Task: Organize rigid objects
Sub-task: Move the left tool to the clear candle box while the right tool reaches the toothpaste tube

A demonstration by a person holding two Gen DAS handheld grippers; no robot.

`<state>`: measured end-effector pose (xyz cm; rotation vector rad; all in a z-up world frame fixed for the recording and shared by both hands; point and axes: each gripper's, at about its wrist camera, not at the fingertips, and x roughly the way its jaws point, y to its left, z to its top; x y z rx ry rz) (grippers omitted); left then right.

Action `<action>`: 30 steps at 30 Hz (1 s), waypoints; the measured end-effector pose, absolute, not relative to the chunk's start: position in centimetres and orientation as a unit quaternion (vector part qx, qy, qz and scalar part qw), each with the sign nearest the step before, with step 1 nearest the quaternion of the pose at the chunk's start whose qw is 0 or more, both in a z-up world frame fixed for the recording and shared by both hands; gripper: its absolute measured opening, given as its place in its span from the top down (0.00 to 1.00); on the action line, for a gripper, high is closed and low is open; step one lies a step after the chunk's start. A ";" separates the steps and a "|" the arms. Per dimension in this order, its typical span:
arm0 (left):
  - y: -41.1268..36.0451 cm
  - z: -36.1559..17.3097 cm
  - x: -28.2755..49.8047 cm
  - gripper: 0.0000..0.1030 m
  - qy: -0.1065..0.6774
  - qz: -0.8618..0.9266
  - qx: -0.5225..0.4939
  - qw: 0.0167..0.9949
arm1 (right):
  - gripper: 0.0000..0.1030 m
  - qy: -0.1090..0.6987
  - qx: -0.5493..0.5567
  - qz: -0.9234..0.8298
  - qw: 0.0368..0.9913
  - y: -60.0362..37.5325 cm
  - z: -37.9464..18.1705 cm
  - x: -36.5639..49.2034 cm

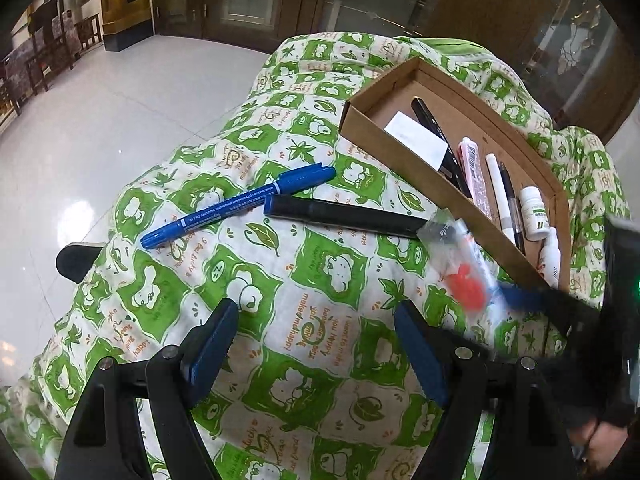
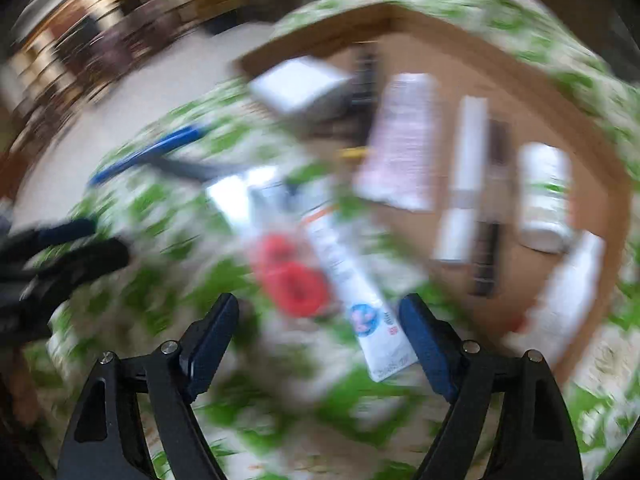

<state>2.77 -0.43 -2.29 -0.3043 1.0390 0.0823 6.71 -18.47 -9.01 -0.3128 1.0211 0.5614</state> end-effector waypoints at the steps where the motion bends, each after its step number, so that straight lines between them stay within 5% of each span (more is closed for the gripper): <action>1: -0.3 -2.3 2.8 0.19 0.495 0.039 -0.146 0.856 | 0.19 0.495 -0.141 0.294 0.805 -18.0 -9.5 6.2; 6: -0.1 -2.2 2.7 0.19 0.492 0.039 -0.156 0.856 | 0.21 0.542 -0.043 0.421 0.726 -18.0 -8.8 3.9; 10: -0.5 -2.0 2.7 0.19 0.492 0.033 -0.149 0.857 | 0.24 0.522 -0.037 0.391 0.757 -19.6 -7.5 3.9; 12: -0.7 -2.0 2.7 0.19 0.494 0.031 -0.146 0.857 | 0.44 0.523 -0.045 0.352 0.775 -20.4 -7.8 4.6; 15: -0.8 -2.1 2.8 0.19 0.497 0.034 -0.142 0.856 | 0.55 0.546 -0.008 0.295 0.784 -21.6 -9.0 6.3; 23: -1.4 -2.5 2.9 0.19 0.501 0.031 -0.132 0.854 | 0.55 0.558 0.211 0.299 0.745 -25.3 -9.2 8.4; 30: -2.3 -2.5 2.8 0.19 0.506 0.023 -0.119 0.854 | 0.46 0.555 0.324 0.261 0.720 -25.9 -10.1 9.9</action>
